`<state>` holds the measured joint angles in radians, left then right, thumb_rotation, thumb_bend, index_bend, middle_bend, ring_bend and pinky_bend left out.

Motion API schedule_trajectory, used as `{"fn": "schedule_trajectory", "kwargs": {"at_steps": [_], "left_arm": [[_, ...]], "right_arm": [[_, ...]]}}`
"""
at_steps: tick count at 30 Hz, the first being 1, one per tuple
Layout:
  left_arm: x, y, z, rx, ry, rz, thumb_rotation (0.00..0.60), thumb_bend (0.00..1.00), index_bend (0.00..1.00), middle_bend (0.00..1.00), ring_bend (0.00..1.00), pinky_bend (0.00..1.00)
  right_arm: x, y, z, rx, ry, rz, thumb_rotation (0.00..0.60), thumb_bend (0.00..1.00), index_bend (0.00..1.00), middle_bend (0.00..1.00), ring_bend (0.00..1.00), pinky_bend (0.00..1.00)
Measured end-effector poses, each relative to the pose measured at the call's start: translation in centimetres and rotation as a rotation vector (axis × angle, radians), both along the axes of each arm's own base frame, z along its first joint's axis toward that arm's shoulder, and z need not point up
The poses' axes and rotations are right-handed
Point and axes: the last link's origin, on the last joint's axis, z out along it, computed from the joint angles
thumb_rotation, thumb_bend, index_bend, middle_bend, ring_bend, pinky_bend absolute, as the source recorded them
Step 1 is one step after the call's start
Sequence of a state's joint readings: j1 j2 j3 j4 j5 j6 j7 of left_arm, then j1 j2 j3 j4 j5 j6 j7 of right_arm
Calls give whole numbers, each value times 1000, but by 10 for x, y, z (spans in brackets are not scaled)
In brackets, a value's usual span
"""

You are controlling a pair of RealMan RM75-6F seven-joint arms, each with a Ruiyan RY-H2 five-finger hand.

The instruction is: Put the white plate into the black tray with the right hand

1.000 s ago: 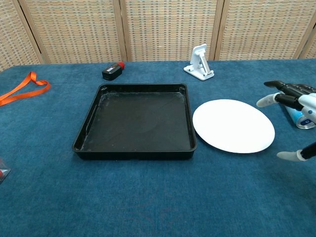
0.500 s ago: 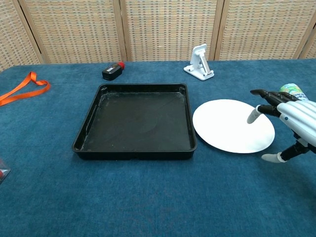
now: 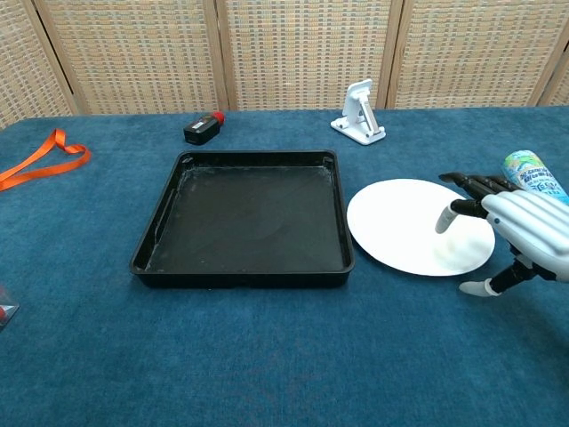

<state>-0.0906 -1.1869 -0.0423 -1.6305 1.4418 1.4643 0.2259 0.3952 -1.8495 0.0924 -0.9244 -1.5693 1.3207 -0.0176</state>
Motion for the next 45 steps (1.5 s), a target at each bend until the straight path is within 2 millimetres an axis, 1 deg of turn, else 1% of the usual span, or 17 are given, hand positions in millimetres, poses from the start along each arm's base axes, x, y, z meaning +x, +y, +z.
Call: {"fn": "schedule_trajectory", "kwargs": {"at_steps": [6,14,26,33,36,41,45], "left_arm": [[-1,1,-1,-2,3,3,600,0,0,0,0,0],[-2,2,-2,-4,5,10,600,0,0,0,0,0],[-3,2,-5,-12,6,12,600,0,0,0,0,0],[-3,2,-6,-17,7,12,600,0,0,0,0,0],[-3,3,-6,-16,5,10,600,0,0,0,0,0],[-2,3,-8,-18,2,9,600,0,0,0,0,0],[-2,2,-8,-19,0,8,600,0,0,0,0,0]], "right_arm": [[0,-4,-4,-3,-9,1,600,351,448,135,0,8],[1,-10,-9,-8,-8,5,600,372,468,157,0,19],[-1,-18,-16,-7,-6,-5,600,382,474,163,0,25],[-4,-19,-22,3,-16,-26,600,392,486,176,0,28],[-2,-19,-21,-9,-29,-17,600,409,498,190,0,34],[4,-24,-19,-37,-53,4,600,499,542,231,14,50],[2,-26,-19,-36,-50,-6,600,524,560,239,16,51]]}}
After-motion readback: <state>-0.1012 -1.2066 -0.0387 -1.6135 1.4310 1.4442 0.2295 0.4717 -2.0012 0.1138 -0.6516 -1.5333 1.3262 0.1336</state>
